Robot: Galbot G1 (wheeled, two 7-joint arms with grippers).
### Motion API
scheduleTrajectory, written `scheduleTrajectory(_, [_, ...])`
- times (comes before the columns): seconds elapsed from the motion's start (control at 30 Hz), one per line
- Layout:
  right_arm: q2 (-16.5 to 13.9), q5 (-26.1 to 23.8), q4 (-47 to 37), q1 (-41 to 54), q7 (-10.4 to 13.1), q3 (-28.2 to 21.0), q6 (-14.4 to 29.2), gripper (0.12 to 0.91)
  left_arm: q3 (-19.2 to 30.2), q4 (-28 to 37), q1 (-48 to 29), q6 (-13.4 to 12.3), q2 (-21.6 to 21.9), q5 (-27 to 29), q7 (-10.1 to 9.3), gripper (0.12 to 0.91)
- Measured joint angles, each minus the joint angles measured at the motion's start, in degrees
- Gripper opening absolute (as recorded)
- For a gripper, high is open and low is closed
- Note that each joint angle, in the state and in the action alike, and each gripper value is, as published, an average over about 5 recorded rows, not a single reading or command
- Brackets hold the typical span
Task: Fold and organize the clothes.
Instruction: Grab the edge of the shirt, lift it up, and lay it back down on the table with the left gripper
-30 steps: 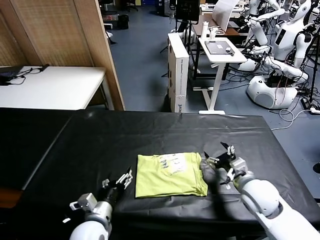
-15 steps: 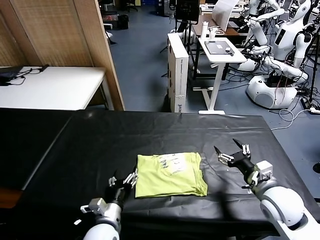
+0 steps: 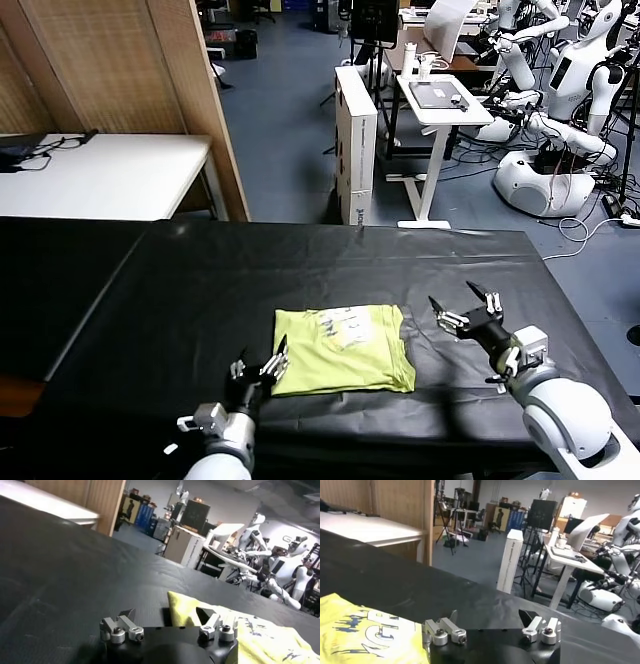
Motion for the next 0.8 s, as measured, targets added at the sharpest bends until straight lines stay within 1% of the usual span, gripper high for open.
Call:
scheduleTrajectory(0.2, [0.0,0.0,0.0,0.5,0.0,-0.5,-0.1,0.907,0.0,-0.1,0.4,0.1,0.0,-0.3,0.23,0.257])
scheduleTrajectory(0.3, [-0.1,0.0,0.0,0.6,0.0,-0.7,-0.1,0.907,0.0,0.1,0.5,0.1,0.0,-0.4,0.47,0.182])
scheduleTrajectory(0.37, [-0.1,0.0,0.0,0.7,0.0,-0.8,-0.1,0.907,0.0,0.2,0.6,0.3,0.0,-0.5,0.70,0.155])
scheduleTrajectory(0.47, [-0.2,0.0,-0.1,1.0,0.0,-1.0,-0.1,0.907,0.0,0.3,0.8,0.9,0.0,-1.3,0.83,0.157])
scheduleTrajectory(0.57, [0.0,-0.1,-0.3,1.0,0.0,-1.1,-0.1,0.907,0.0,0.2,0.9,2.2,0.0,-2.8,0.51,0.156])
scheduleTrajectory(0.63, [0.5,-0.4,-0.6,0.8,0.0,-1.0,-0.1,0.907,-0.2,-0.6,0.3,4.2,-0.2,-4.5,-0.42,0.156])
scheduleTrajectory(0.73, [1.3,-0.8,-0.9,0.6,0.0,-1.0,-0.1,0.907,-2.0,-3.1,-1.3,7.2,0.3,-6.6,-1.66,0.156])
scheduleTrajectory(0.8, [1.6,-1.0,-1.0,0.7,0.0,-1.1,-0.1,0.907,-3.4,-4.4,-2.0,7.5,2.3,-6.9,-1.74,0.156])
